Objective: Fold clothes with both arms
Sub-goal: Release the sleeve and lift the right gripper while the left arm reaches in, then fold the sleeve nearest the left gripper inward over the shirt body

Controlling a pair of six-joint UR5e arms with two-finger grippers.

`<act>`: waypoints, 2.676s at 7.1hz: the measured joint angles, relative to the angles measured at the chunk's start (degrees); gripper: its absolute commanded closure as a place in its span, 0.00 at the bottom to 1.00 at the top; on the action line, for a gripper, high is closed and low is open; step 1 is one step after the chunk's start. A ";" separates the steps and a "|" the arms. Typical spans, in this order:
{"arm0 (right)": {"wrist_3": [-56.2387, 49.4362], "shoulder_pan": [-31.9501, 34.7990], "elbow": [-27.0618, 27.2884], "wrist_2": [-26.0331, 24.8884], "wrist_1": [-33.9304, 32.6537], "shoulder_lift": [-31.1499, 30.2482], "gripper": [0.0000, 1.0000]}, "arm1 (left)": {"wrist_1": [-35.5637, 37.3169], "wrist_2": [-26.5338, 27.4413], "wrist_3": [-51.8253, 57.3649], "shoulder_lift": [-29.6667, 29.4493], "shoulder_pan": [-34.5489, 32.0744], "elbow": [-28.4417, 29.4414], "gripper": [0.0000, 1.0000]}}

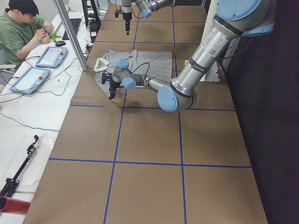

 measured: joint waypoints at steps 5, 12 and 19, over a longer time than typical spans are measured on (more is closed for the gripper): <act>0.02 0.01 0.00 -0.08 0.01 -0.08 0.00 | -0.59 0.08 0.01 -0.81 0.05 0.97 0.80; -0.05 0.08 -0.08 -0.16 0.05 -0.94 0.00 | 7.56 -1.52 0.13 -5.71 -0.45 -2.70 1.00; 0.01 0.09 0.01 -0.17 2.38 -3.02 0.00 | 12.22 -1.69 -13.52 -19.49 3.86 5.99 0.78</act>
